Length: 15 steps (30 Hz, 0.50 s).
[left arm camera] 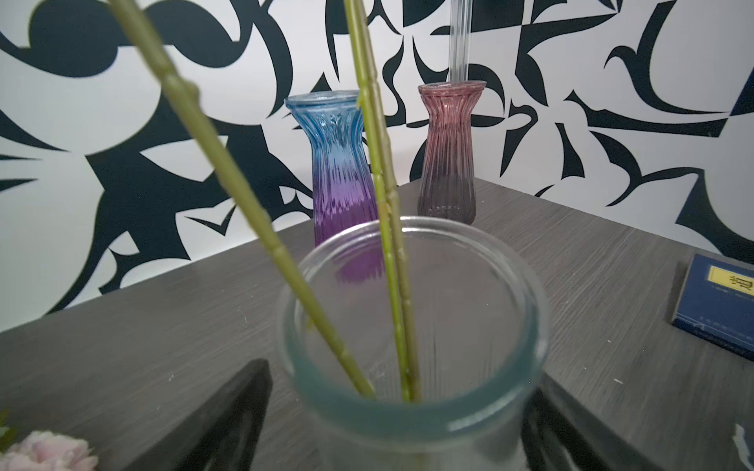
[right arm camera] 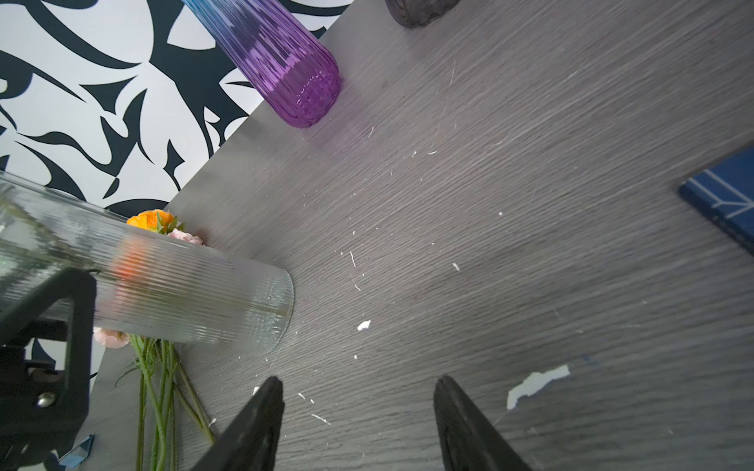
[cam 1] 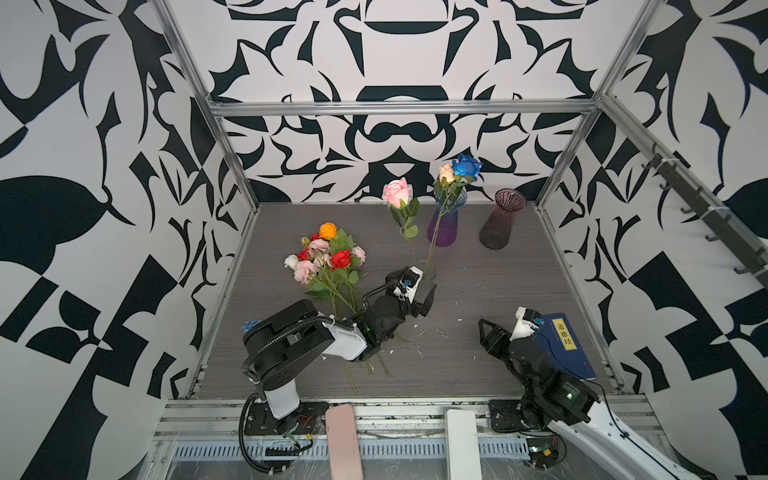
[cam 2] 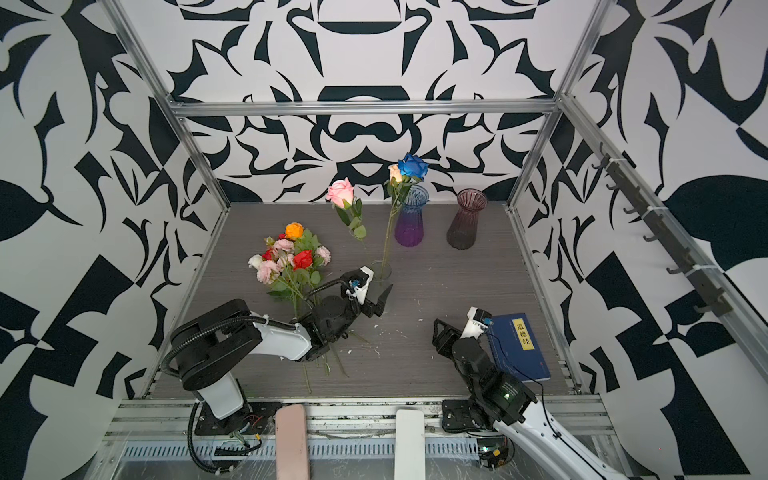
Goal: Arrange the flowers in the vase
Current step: 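Slide the clear vase toward the rose bunch with the left gripper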
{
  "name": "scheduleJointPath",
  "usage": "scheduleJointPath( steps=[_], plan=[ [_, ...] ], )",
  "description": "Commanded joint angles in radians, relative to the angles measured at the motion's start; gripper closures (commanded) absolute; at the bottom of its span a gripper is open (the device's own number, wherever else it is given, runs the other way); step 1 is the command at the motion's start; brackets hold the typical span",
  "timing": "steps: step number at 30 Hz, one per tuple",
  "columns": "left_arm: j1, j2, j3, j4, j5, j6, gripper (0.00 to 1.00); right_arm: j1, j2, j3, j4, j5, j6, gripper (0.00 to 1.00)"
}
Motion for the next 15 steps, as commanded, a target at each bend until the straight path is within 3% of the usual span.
scheduleJointPath(
  steps=[1,9,15],
  plan=[
    [0.007,0.01,0.006,0.008,0.033,-0.04,0.09,-0.004,0.009,0.013,0.006,0.027,0.009,0.38],
    [0.04,0.035,0.017,0.001,0.156,-0.094,0.14,-0.006,0.012,0.012,0.005,0.027,0.013,0.38],
    [0.052,0.078,0.042,0.005,0.208,-0.083,0.45,-0.006,0.007,0.012,-0.004,0.03,0.017,0.38]
  ],
)
